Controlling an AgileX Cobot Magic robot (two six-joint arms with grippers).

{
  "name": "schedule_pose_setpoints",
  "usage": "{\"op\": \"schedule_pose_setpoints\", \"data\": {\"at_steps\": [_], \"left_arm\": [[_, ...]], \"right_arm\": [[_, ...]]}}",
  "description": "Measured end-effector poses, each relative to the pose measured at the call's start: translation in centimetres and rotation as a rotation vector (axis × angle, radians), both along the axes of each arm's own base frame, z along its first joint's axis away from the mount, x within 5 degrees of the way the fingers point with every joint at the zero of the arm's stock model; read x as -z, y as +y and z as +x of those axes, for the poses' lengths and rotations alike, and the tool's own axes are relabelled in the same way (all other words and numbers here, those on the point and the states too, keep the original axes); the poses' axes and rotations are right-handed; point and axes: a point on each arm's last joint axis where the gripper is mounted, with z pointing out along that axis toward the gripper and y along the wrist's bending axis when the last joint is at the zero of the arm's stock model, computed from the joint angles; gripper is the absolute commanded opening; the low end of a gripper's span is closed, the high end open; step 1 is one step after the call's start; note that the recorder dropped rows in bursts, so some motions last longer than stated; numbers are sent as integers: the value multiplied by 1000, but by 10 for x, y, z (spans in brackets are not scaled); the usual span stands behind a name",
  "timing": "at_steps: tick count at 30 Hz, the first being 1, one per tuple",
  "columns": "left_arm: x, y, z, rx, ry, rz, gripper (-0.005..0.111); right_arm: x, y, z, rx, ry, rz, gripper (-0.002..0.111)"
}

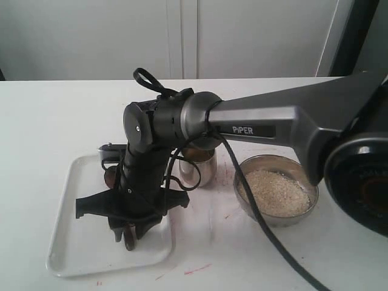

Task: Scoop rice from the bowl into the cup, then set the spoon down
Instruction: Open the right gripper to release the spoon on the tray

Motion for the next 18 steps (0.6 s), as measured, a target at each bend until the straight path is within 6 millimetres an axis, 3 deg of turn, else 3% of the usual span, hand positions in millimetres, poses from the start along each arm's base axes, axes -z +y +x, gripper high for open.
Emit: {"op": "schedule_pose_setpoints", "data": {"at_steps": [11, 15, 18], "left_arm": [[0, 0, 0, 0, 0, 0, 14], [0, 0, 0, 0, 0, 0, 14], [0, 0, 0, 0, 0, 0, 14]], "right_arm": [[-8, 1, 1, 6, -22, 21, 41], [-37, 1, 2, 20, -108, 90, 41], [-91, -6, -2, 20, -254, 174, 36]]}}
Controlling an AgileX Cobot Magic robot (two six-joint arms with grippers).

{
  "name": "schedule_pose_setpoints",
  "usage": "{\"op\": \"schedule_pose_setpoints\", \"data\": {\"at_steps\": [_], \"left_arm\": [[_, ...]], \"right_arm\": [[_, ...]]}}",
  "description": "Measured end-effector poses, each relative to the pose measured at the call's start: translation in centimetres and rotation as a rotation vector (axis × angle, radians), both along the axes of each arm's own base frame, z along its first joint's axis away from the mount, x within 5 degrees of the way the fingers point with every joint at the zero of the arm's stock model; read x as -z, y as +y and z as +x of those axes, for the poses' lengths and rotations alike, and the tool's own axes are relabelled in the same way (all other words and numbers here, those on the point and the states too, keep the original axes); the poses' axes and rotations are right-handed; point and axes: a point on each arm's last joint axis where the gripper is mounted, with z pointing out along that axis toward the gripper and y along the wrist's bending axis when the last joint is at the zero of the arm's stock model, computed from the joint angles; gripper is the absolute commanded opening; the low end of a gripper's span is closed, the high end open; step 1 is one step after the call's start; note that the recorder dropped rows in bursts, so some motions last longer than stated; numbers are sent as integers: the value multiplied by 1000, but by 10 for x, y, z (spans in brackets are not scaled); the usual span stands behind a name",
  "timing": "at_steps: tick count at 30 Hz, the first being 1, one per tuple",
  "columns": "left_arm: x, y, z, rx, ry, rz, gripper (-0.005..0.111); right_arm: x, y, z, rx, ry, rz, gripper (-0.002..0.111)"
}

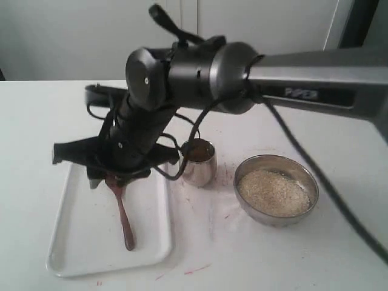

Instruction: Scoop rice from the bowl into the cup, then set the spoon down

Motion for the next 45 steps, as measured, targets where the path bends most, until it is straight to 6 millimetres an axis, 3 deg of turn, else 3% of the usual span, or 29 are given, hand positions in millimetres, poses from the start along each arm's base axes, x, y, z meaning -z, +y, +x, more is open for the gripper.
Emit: {"op": "schedule_pose_setpoints", "data": {"at_steps": [3, 6, 9, 14, 24, 28, 32, 37, 45], "left_arm": [[0, 0, 0, 0, 0, 0, 14], [0, 0, 0, 0, 0, 0, 14], [0, 0, 0, 0, 0, 0, 14], [0, 0, 0, 0, 0, 0, 14], [0, 0, 0, 0, 0, 0, 14], [0, 0, 0, 0, 0, 0, 14], [0, 0, 0, 0, 0, 0, 14], [0, 0, 0, 0, 0, 0, 14], [0, 0, 0, 0, 0, 0, 14]], "right_arm": [[-46, -15, -7, -22, -151, 0, 23], [-97, -43, -23, -52, -317, -76, 17], [-132, -69, -40, -54, -418, -146, 12], [-204, -129, -92, -1, -570, -178, 6], [-273, -206, -178, 82, -777, -9, 5], [-283, -238, -214, 109, -848, 56, 5], [-281, -263, -243, 122, -890, 87, 5], [-267, -295, -278, 135, -910, 105, 5], [-234, -327, -321, 130, -934, 185, 5]]}}
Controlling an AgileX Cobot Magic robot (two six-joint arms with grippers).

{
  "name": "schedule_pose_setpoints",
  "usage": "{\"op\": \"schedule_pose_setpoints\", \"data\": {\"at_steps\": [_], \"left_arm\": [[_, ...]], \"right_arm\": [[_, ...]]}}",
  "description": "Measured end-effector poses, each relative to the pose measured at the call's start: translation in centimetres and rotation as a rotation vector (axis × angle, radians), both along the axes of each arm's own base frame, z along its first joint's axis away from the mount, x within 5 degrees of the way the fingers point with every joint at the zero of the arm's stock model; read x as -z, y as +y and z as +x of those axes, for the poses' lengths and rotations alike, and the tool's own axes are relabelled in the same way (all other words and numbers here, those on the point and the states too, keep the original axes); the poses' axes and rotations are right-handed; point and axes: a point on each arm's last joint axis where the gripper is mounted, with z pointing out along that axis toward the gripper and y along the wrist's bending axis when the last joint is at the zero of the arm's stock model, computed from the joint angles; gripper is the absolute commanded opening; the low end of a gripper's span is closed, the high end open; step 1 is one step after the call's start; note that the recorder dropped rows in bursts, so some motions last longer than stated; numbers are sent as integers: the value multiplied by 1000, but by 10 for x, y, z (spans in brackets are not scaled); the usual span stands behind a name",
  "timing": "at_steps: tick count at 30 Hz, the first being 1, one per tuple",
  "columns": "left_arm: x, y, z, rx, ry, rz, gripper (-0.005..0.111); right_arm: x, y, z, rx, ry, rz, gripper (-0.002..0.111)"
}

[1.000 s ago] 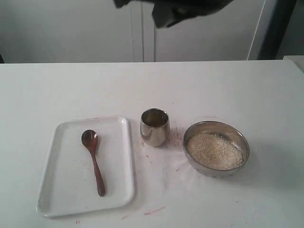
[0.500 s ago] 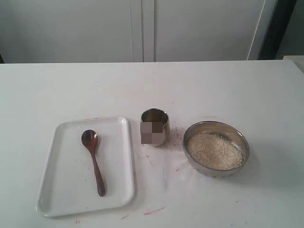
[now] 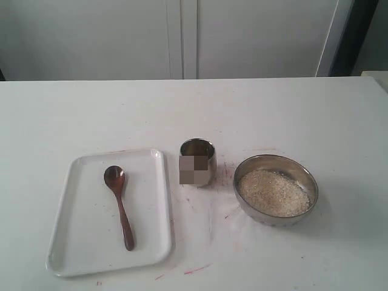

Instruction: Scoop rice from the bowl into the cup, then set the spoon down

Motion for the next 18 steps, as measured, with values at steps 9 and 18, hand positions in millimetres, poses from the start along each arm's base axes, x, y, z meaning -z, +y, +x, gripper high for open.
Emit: {"op": "schedule_pose_setpoints", "data": {"at_steps": [9, 18], "left_arm": [[0, 0, 0, 0, 0, 0, 14], [0, 0, 0, 0, 0, 0, 14]], "right_arm": [[42, -24, -36, -61, -57, 96, 5], [88, -36, -51, -73, -112, 143, 5]]}}
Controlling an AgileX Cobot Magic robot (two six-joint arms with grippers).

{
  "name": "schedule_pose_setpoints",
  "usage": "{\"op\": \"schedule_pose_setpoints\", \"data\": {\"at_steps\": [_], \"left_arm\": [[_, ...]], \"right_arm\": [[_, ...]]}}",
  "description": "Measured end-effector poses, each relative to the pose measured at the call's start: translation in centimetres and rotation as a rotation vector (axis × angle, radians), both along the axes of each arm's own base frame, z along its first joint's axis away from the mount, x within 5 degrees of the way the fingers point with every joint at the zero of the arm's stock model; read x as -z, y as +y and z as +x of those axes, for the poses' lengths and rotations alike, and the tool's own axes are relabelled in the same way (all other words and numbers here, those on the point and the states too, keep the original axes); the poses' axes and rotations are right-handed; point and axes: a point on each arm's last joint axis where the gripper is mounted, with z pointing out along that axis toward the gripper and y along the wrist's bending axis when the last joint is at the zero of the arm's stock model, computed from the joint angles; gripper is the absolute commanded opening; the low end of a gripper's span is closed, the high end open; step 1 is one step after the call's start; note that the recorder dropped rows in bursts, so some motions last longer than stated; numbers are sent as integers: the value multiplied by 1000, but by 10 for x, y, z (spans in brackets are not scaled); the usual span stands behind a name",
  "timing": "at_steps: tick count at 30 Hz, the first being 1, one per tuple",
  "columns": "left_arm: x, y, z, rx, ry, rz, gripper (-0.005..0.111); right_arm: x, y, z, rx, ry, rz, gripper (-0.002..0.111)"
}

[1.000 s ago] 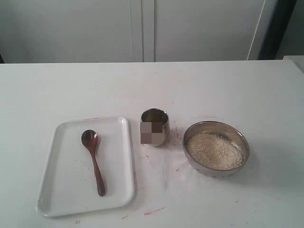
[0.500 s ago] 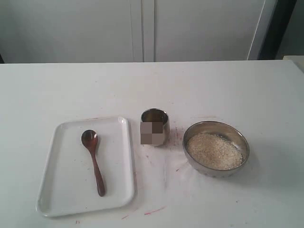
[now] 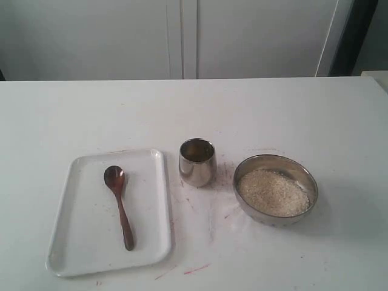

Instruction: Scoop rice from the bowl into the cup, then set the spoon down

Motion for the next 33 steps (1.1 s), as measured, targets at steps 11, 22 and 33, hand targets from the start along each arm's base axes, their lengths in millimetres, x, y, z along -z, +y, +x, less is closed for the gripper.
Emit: {"op": "schedule_pose_setpoints", "data": {"at_steps": [11, 22, 33], "left_arm": [[0, 0, 0, 0, 0, 0, 14], [0, 0, 0, 0, 0, 0, 14], [0, 0, 0, 0, 0, 0, 14]], "right_arm": [[34, 38, 27, -116, 76, 32, 5], [87, 83, 71, -178, 37, 305, 5], [150, 95, 95, -112, -35, 265, 5]]}}
